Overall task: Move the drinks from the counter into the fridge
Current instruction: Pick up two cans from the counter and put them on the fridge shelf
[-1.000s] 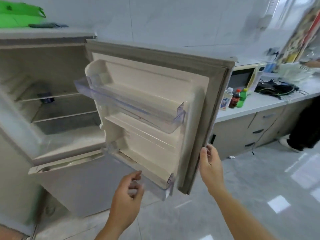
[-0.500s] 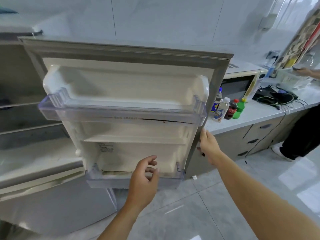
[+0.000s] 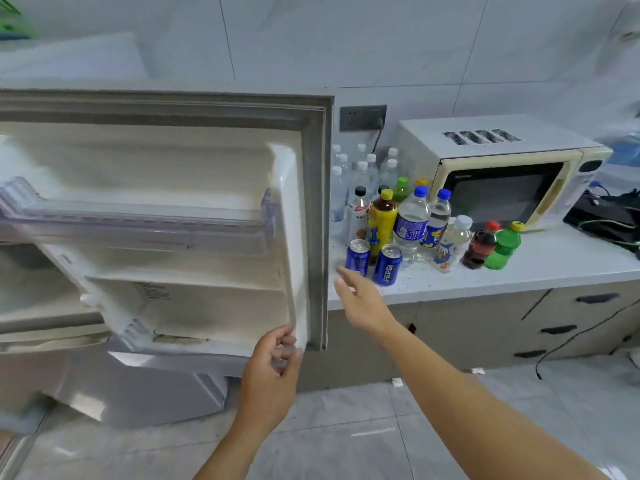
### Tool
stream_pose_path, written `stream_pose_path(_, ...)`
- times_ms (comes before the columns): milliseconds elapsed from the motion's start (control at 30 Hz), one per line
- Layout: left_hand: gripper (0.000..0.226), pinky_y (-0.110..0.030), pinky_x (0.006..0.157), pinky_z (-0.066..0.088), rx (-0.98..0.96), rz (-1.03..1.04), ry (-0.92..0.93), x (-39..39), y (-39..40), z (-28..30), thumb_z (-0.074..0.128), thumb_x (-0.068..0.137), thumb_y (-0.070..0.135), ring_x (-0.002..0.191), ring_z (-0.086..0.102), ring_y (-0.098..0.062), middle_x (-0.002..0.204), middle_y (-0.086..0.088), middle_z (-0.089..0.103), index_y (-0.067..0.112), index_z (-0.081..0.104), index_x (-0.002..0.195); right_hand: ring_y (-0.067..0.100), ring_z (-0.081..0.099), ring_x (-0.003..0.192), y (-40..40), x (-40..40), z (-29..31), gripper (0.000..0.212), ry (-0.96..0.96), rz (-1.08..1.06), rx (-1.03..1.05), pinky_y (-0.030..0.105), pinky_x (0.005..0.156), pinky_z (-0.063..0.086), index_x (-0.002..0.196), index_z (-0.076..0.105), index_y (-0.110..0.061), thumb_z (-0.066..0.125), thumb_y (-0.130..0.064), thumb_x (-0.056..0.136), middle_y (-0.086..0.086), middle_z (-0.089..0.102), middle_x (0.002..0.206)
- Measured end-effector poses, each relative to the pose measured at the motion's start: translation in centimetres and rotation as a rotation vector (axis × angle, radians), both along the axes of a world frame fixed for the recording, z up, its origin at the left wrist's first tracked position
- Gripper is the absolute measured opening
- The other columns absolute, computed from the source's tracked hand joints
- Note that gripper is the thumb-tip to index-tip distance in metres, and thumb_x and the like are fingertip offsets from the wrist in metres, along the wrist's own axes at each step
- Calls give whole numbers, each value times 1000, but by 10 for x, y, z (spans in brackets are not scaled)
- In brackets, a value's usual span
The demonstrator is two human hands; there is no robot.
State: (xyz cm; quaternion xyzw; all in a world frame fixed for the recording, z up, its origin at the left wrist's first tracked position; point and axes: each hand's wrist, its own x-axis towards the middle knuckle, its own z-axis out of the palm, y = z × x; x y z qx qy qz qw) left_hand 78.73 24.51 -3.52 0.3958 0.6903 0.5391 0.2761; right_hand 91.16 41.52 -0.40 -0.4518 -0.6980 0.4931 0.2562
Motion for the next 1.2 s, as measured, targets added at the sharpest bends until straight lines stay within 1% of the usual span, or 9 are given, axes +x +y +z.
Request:
stream_pose_path(67, 36, -8, 75, 48, -17, 18, 4, 25, 10, -2, 64, 93, 14, 88, 64, -2, 106, 13, 65, 44, 57, 111, 0, 60, 103, 9, 28, -12, 39, -22, -13, -13, 16, 81, 46, 136, 57, -24, 51, -40, 101, -13, 62, 124)
stream_pose_path(133, 38, -9, 76, 47, -45, 8, 11, 47, 18, -8, 65, 92, 11, 84, 64, -4, 103, 11, 65, 44, 58, 109, 6, 67, 91, 16, 58, -28, 22, -54, -66, -33, 20, 74, 52, 111, 70, -23, 56, -35, 98, -9, 71, 100)
stream_pose_path(233, 37, -16, 80, 49, -96, -42, 29, 69, 34, -15, 64, 92, 15, 86, 65, -3, 101, 19, 64, 46, 58, 111, 13, 68, 77, 28, 97, -56, 16, -76, -151, -81, 19, 62, 50, 85, 71, -25, 59, -29, 96, -3, 72, 79)
stream_pose_path(400, 35, -14, 81, 49, -151, -73, 12, 81, 100, -22, 65, 91, 23, 94, 64, 3, 108, 20, 65, 49, 54, 112, 16, 67, 88, 71, 124, -83, 10, -121, -199, -124, 23, 75, 50, 98, 71, -20, 63, -25, 95, -7, 71, 89)
stream_pose_path(500, 45, -17, 79, 50, -185, -28, -94, 78, 166, -34, 67, 91, 26, 101, 62, 6, 121, 17, 60, 43, 48, 128, 8, 64, 87, 109, 129, -86, 22, -144, -212, -93, 21, 72, 49, 112, 65, -20, 66, -31, 93, -8, 67, 98)
stream_pose_path(633, 74, -28, 92, 46, -247, 108, -228, 70, 253, -58, 73, 87, 27, 126, 51, -16, 144, 3, 47, 34, 29, 147, 10, 63, 92, 162, 130, -85, 46, -186, -240, -41, 26, 76, 50, 130, 55, -24, 70, -40, 89, -6, 61, 113)
stream_pose_path(767, 94, -34, 98, 42, -300, 161, -291, 56, 305, -81, 80, 80, 28, 134, 45, -23, 154, -4, 38, 36, 18, 151, 15, 57, 106, 204, 115, -90, 68, -191, -262, -61, 32, 85, 51, 141, 45, -26, 75, -45, 83, -2, 57, 128)
stream_pose_path(1033, 108, -37, 100, 37, -334, 172, -238, 34, 343, -110, 86, 72, 22, 139, 39, -26, 156, -3, 33, 42, 14, 150, 7, 55, 112, 228, 80, -126, 81, -57, -205, 15, 25, 92, 45, 136, 46, -34, 87, -41, 68, -13, 58, 127)
stream_pose_path(1200, 110, -33, 100, 37, -321, 153, -222, 30, 349, -114, 89, 67, 21, 138, 39, -22, 155, 1, 36, 46, 17, 148, -9, 52, 109, 235, 71, -133, 87, 5, -157, 13, 0, 86, 36, 137, 45, -35, 92, -37, 64, -22, 57, 121)
